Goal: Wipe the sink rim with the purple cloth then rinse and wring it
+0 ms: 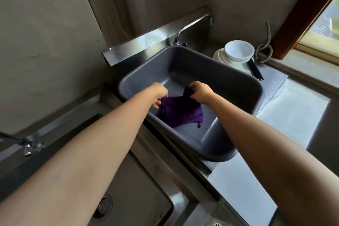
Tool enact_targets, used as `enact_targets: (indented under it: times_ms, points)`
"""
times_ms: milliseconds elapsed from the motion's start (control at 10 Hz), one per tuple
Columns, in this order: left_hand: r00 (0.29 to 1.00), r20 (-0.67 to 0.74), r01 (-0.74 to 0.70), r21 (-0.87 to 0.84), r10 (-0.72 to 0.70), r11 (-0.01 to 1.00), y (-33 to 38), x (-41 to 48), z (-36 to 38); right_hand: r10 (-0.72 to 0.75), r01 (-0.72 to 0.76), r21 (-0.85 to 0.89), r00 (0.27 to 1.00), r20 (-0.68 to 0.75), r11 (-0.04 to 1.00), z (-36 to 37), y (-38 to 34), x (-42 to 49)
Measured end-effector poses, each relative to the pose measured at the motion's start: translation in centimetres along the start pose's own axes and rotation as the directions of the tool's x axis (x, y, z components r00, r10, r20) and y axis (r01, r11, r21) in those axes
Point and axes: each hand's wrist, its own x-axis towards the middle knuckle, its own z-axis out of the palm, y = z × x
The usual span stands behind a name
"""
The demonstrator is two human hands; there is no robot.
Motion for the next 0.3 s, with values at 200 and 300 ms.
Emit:
enact_targets:
  times_ms: [200, 300]
  points:
    - [0.994, 0.095, -0.067, 0.173, 0.051, 0.983, 0.0, -0.4, -0.8, -0.032, 0.029, -0.255, 0.999, -0.010, 0.966, -0.7, -0.3, -0.4]
    - [0.986, 0.141, -0.123, 0.224, 0.093, 0.967, -0.1, -1.1, -1.4, -0.074, 0.113, -0.305, 0.988, 0.137, 0.945, -1.6, -1.8, -1.4]
